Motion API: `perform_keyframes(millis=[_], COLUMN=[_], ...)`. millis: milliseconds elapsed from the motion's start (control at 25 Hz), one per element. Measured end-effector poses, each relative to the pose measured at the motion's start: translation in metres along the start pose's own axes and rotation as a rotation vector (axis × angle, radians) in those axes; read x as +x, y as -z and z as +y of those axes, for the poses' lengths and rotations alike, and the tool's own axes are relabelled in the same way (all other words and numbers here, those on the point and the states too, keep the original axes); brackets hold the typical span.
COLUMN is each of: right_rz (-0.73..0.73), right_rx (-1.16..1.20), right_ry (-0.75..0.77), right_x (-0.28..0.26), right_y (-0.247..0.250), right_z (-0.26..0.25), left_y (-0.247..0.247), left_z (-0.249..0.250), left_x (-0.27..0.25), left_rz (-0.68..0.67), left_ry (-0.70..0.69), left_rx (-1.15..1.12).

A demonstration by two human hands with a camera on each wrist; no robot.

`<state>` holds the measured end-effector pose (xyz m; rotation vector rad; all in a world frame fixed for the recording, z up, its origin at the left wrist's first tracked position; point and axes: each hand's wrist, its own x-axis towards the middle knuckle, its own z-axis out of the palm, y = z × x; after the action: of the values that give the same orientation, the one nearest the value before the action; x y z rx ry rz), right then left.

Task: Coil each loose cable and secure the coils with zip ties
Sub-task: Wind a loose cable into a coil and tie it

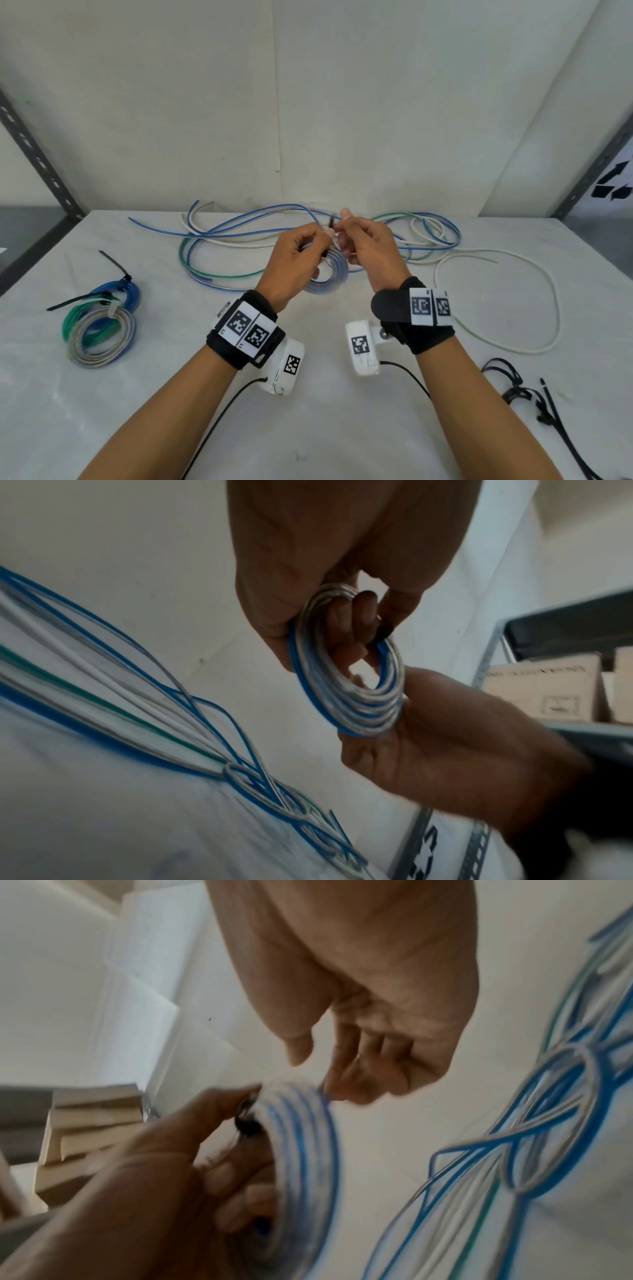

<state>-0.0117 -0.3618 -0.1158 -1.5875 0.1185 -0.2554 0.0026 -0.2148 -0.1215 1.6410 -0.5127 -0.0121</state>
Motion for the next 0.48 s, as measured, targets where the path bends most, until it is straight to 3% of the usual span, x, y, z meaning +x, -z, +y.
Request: perform_keyframes(millis=[80, 160, 280, 480], right_rz=[-0.193, -0.322, -0.328, -0.294], right_rx=[-0.054, -0.067, -0.088, -0.053], right_ry=[-0.061, -0.014, 0.105, 0.098], right_x=[-0.010, -0.021, -0.031, -0.038], right_y=[-0.003, -0.014, -0.033, -0.049], right_z=[0.002, 0.004, 0.000, -0.017], left_y=[0.021, 0.037, 0.056, 0.103], left_z=[0.002, 0.007, 0.012, 0.012], left_x=[-0.002, -0.007, -0.019, -0.055], left_rz=[0.078, 0.120, 0.126, 0.076], left_ry=[0.079, 0.131, 0.126, 0.124], left_rx=[-0.104, -0.199, -0.264, -0.225])
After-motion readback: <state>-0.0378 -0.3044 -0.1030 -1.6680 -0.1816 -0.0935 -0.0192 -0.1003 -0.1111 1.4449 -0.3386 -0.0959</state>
